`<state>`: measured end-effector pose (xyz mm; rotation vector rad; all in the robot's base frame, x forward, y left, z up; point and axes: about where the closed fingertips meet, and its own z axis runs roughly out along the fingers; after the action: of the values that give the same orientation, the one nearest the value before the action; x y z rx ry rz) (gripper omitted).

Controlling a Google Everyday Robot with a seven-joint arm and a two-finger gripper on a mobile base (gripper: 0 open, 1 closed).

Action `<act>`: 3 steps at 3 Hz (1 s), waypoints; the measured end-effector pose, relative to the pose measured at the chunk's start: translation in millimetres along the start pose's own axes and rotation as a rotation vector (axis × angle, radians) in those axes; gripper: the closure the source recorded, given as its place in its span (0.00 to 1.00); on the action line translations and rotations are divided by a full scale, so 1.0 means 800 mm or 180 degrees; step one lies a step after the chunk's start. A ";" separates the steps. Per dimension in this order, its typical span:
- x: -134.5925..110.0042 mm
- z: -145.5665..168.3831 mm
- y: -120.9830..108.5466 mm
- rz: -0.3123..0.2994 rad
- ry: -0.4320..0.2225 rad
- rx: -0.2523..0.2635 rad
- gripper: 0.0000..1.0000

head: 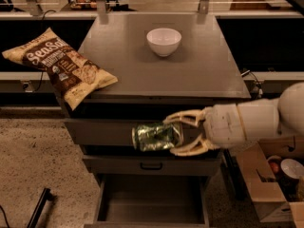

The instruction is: Pick green can from bottom drawer and place on counter

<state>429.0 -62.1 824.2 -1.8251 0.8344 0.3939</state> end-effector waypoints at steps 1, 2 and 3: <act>0.013 -0.034 -0.083 -0.0062 0.0080 0.0195 1.00; 0.013 -0.034 -0.083 -0.0062 0.0080 0.0195 1.00; 0.009 -0.038 -0.090 -0.0092 0.0025 0.0133 1.00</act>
Offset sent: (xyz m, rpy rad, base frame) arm 0.0368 -0.0090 0.0334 0.0068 -0.0236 -0.0284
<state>481.0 -77.1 880.9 -1.7990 0.8150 0.3486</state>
